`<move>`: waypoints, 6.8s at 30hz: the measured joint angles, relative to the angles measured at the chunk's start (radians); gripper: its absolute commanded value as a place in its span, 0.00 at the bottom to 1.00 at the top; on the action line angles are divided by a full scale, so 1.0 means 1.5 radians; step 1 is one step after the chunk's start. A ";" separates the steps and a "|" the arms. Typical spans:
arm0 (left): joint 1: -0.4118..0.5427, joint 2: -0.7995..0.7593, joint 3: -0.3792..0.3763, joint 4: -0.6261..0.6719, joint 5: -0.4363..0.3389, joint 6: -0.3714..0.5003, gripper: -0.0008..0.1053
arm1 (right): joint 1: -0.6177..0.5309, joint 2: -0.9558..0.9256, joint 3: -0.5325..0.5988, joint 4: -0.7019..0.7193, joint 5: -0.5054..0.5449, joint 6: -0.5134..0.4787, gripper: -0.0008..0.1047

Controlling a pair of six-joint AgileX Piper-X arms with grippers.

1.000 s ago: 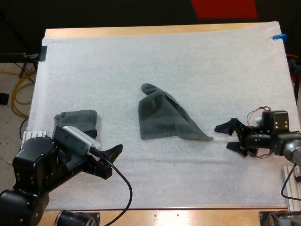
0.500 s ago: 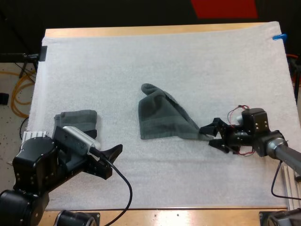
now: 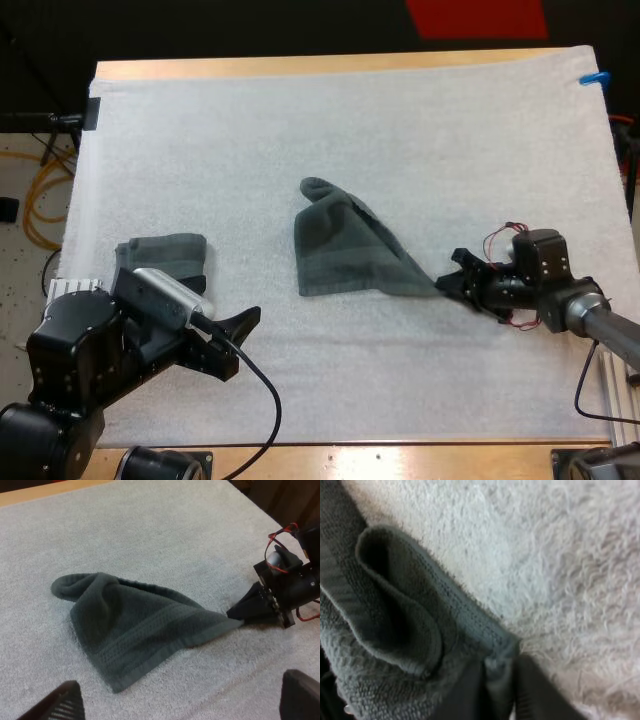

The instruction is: Pick towel from pile fold and stack

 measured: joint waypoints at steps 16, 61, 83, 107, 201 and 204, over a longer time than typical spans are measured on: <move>0.000 0.009 0.000 0.001 0.000 0.000 0.72 | 0.001 -0.166 0.000 0.206 0.237 -0.306 0.01; -0.411 0.689 -0.036 -0.197 -0.325 0.003 0.72 | 0.001 -0.298 0.000 0.342 0.470 -0.452 0.01; -0.411 0.805 -0.093 -0.174 -0.319 0.037 0.72 | 0.001 -0.298 0.000 0.371 0.470 -0.452 0.01; -0.454 0.816 -0.096 -0.171 -0.329 0.045 0.01 | 0.001 -0.298 0.000 0.371 0.470 -0.452 0.01; -0.022 0.674 -0.054 -0.548 -0.105 -0.036 0.01 | 0.113 0.115 -0.449 0.264 0.569 -0.448 0.01; -0.022 0.695 -0.054 -0.574 -0.105 -0.035 0.01 | 0.113 0.130 -0.449 0.248 0.577 -0.448 0.01</move>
